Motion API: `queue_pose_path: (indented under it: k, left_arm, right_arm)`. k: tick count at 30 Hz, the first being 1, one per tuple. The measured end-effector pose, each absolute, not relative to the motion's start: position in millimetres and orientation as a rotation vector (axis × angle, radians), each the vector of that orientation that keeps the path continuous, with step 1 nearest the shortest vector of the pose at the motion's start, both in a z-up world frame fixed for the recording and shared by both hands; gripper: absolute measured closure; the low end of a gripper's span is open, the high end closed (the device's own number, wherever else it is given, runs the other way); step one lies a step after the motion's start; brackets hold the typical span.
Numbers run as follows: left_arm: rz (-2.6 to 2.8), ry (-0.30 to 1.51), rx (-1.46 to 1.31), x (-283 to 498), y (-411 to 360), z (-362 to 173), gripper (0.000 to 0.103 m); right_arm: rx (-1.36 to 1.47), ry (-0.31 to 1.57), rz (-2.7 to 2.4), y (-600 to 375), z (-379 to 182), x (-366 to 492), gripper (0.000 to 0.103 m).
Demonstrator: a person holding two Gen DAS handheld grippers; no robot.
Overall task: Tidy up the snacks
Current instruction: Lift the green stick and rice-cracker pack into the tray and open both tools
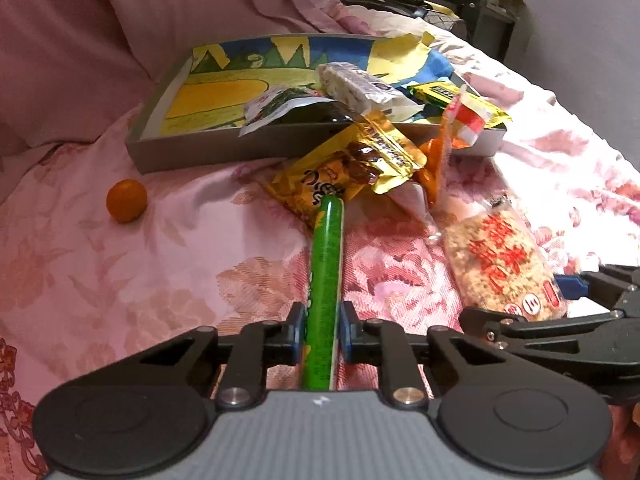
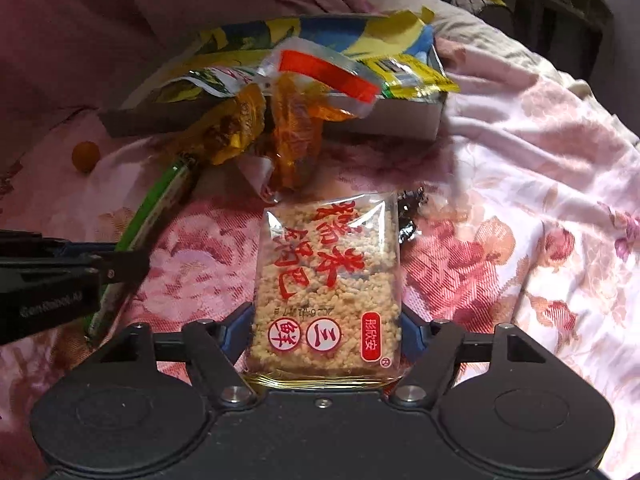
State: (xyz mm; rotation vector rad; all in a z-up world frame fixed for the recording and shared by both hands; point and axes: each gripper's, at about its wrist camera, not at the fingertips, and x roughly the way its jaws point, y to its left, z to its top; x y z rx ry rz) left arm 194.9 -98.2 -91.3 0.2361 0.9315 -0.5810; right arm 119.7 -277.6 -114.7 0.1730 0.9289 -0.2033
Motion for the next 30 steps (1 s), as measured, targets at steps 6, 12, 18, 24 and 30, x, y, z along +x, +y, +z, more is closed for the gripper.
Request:
queue_pose_path:
  k: [6,12,18,24,30]
  left_arm:
    - [-0.535,1.026,0.064,195.2,-86.5,-83.5,0.084]
    - [-0.504,1.111,-0.151,196.1,-62.0,-79.6,0.085]
    - [-0.518,1.126,-0.260,195.5,-54.1,-74.4,0.085]
    - [-0.526,1.064,-0.306,192.1,-52.0,-62.3,0.085]
    - [-0.536,0.957,-0.325,191.2,-49.3,-42.0,0.085]
  right_arm:
    - [0.107,0.845,-0.170,-267.6,-100.2,111.6,0.030]
    - [0.020,0.715,-0.167,-255.8,-76.6,91.7,0.030]
    - [0.016,0.656,-0.165,-254.1,-67.4,84.2,0.029]
    - [0.053,0.612,-0.195,-259.9,-60.8,81.4,0.029]
    - [0.046,0.552,-0.204,-264.1,-49.3,79.6,0.029]
